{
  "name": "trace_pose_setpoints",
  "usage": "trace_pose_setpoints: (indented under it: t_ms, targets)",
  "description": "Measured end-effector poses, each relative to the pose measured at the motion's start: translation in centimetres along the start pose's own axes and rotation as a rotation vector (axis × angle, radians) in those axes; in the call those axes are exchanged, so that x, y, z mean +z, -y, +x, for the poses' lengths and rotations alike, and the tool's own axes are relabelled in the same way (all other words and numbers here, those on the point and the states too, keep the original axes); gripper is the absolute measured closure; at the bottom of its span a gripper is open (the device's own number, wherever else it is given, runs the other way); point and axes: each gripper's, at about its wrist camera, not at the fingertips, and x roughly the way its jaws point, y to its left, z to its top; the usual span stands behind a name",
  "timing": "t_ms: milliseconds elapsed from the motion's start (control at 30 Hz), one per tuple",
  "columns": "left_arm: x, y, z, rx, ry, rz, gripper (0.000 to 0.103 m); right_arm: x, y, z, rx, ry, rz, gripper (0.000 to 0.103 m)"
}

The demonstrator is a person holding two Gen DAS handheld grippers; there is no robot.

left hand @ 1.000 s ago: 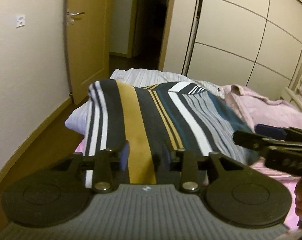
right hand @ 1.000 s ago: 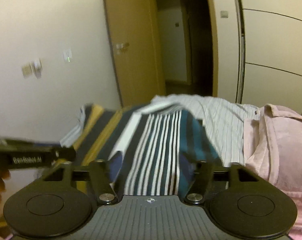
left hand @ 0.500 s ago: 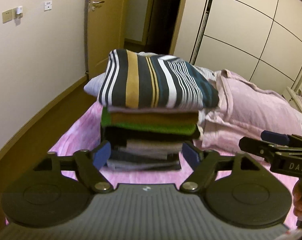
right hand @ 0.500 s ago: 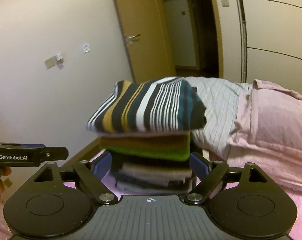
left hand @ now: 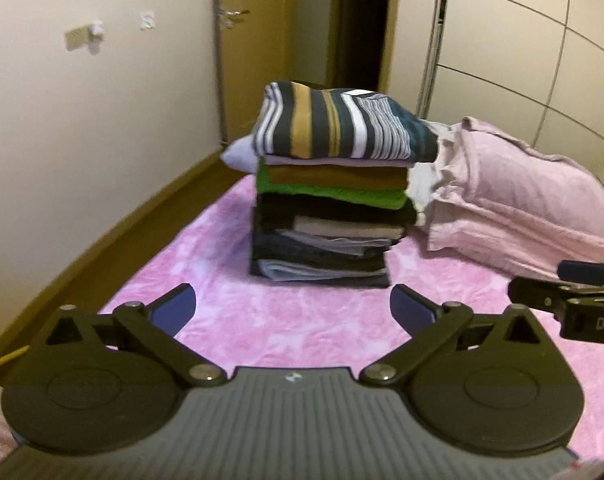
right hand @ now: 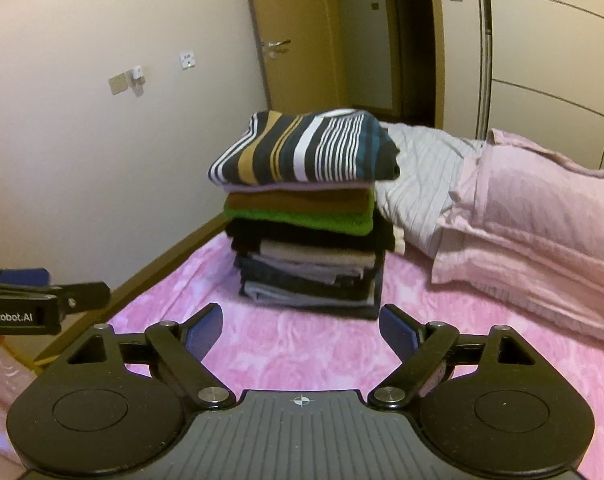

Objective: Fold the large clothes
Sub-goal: 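Open both grippers and withdraw from the clothes stack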

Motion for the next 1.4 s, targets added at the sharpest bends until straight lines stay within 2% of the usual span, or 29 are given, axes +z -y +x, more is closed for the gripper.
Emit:
trace_pose_setpoints:
  t_ms: [133,400,1400]
  targets:
    - [-1.5,-0.4,-1.7,0.006,-0.033,-0.040,0.001,-1.5,-0.2,-0.8,0.030,-0.067,0.019,0.020]
    - [-3.2,0.2,-3.3,-0.005,-0.068,-0.055,0.001,-2.9,-0.7,-2.1,0.055,-0.101,0.013,0.020]
    - [-4.2,2.2,-1.6,-0.048,-0.134,0.000,0.001,-3.4,0.1,-1.5,0.044,-0.153,0.033,0.020]
